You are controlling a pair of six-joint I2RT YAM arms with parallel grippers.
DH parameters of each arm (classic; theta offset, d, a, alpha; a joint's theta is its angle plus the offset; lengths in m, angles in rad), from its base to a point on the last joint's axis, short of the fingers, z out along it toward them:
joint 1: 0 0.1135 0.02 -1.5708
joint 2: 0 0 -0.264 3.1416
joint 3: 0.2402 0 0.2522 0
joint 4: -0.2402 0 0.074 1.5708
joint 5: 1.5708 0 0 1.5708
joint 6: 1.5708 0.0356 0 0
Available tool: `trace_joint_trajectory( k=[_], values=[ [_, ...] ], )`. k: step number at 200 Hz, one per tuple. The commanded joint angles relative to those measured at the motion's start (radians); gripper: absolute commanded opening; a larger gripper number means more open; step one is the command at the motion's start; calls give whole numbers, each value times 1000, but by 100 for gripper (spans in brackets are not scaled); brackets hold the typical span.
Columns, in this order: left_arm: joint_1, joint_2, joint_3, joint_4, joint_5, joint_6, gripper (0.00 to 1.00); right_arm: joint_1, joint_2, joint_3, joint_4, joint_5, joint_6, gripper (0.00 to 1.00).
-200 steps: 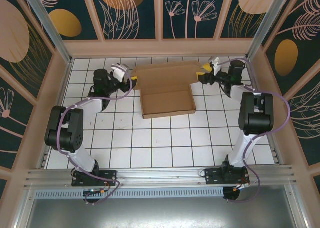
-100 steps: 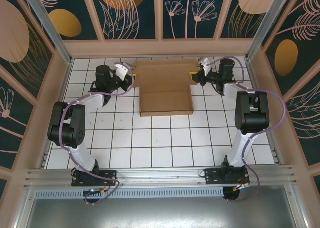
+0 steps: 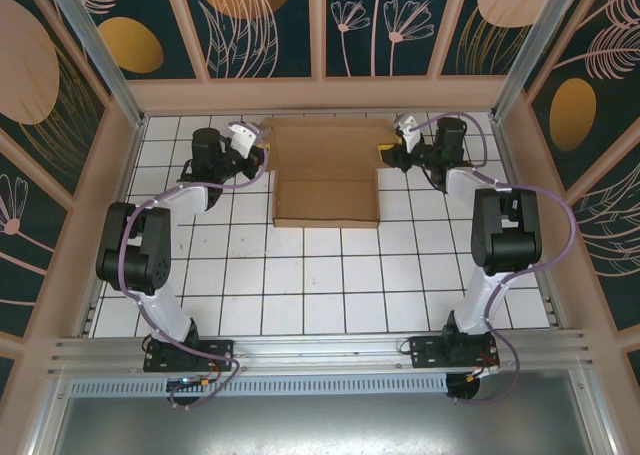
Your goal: Fold the paper box
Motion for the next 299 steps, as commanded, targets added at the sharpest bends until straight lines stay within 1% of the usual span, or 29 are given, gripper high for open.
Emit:
trace_joint_trajectory(
  k=[1,59,82,91,100,123,125,145,155,174,190,200,206,219,227,232,246,249,272,299],
  values=[
    [2,-16,6,-36,-39,36,0,-2,-34,1,-44,1,-11,35],
    [2,-12,23,-48,-66,39,0,-19,-53,-9,-48,3,-12,35],
    [2,-4,36,-56,-62,33,0,-23,-55,4,-69,-24,-10,34],
    [2,-3,39,-53,-56,27,0,-20,-49,16,-80,-37,-1,28],
    [2,-4,39,-50,-52,17,0,-10,-43,30,-97,-39,-1,19],
    [0,-12,22,-2,-42,-58,0,26,-44,40,-101,-3,8,2],
    [0,-13,21,3,-41,-67,0,32,-46,41,-97,6,14,0],
    [-9,-22,-1,47,-59,-143,0,77,-50,45,-85,111,66,0],
    [-19,-23,-6,59,-102,-198,0,99,-54,47,-83,156,98,0],
    [-51,-30,-22,89,-181,-279,0,161,-69,34,-75,292,168,0],
    [-94,-36,-26,91,-240,-323,1,219,-73,31,-92,454,214,0],
    [-119,-40,-26,89,-278,-363,1,252,-72,32,-107,531,230,0],
    [-133,-41,-26,96,-303,-392,2,275,-71,27,-97,607,247,0],
    [-157,-43,-35,118,-353,-467,6,327,-65,21,-69,796,343,0],
    [-169,-45,-43,133,-371,-508,8,353,-63,23,-61,878,393,0],
    [-176,-46,-51,145,-383,-535,9,366,-64,22,-51,907,417,0],
    [-191,-49,-57,183,-398,-597,12,406,-74,-1,10,969,494,0],
    [-194,-49,-80,190,-399,-608,12,412,-78,-8,27,972,508,0],
    [-210,-50,-96,225,-406,-658,12,452,-84,-28,105,949,575,0],
    [-226,-50,-109,260,-438,-711,13,468,-50,4,114,948,668,0]
  ],
)
